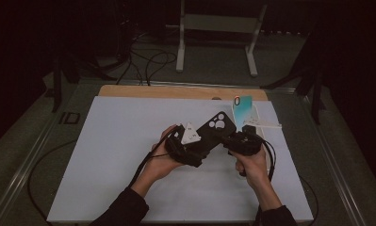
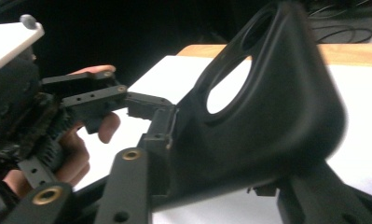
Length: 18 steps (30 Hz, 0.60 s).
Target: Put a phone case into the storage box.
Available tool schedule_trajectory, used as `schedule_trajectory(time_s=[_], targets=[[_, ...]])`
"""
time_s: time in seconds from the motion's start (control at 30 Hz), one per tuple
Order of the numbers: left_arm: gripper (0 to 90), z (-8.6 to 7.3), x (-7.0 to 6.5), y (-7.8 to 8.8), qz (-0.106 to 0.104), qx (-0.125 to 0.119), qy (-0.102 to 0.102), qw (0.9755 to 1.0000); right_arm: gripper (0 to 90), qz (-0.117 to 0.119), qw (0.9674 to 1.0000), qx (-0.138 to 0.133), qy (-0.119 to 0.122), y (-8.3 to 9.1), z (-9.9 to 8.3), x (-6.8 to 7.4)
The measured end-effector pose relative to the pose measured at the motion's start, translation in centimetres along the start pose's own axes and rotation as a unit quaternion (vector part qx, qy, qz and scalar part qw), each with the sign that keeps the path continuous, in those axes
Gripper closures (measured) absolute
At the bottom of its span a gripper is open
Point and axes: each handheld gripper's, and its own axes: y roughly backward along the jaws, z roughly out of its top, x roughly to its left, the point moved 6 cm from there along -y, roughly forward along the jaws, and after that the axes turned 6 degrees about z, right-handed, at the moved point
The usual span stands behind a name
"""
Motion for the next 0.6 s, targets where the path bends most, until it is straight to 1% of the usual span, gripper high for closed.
schedule_trajectory(time_s=[0.07,0.1,0.17,0.23,0.33,0.4,0.47,0.57,0.6], targets=[[15.4,0.0,-0.1,-0.2,-0.001,0.003,-0.002,1.0000,67.0,0.010,0.9999,0.003,0.002,-0.2,-0.1,0.3],[15.4,-0.1,-0.2,-0.2,-0.001,0.004,-0.003,1.0000,71.4,0.017,0.9998,0.005,0.005,-0.3,-0.2,0.5],[15.5,-0.1,-0.2,-0.3,-0.002,0.005,-0.004,1.0000,76.7,0.026,0.9996,0.006,0.005,-0.3,-0.2,0.7],[15.5,-0.1,-0.3,-0.3,-0.002,0.006,-0.006,1.0000,80.1,0.034,0.9994,0.007,0.008,-0.4,-0.2,1.0],[15.5,-0.1,-0.3,-0.4,-0.002,0.008,-0.006,0.9999,81.9,0.040,0.9991,0.008,0.009,-0.4,-0.2,1.2],[15.3,-0.1,-0.3,-0.4,0.000,0.008,-0.011,0.9999,83.7,0.046,0.9989,0.005,0.010,-0.4,-0.2,1.5],[14.5,-0.2,-0.3,-0.5,0.002,0.012,-0.009,0.9999,85.1,0.049,0.9987,0.005,0.010,-0.5,-0.2,1.7],[13.9,-0.2,-0.3,-0.6,0.002,0.015,-0.005,0.9999,85.6,0.044,0.9989,0.006,0.017,-0.7,-0.3,1.9],[14.1,-0.3,-0.2,-0.6,-0.001,0.014,0.002,0.9999,86.2,0.038,0.9989,0.009,0.026,-0.8,-0.3,2.0]])
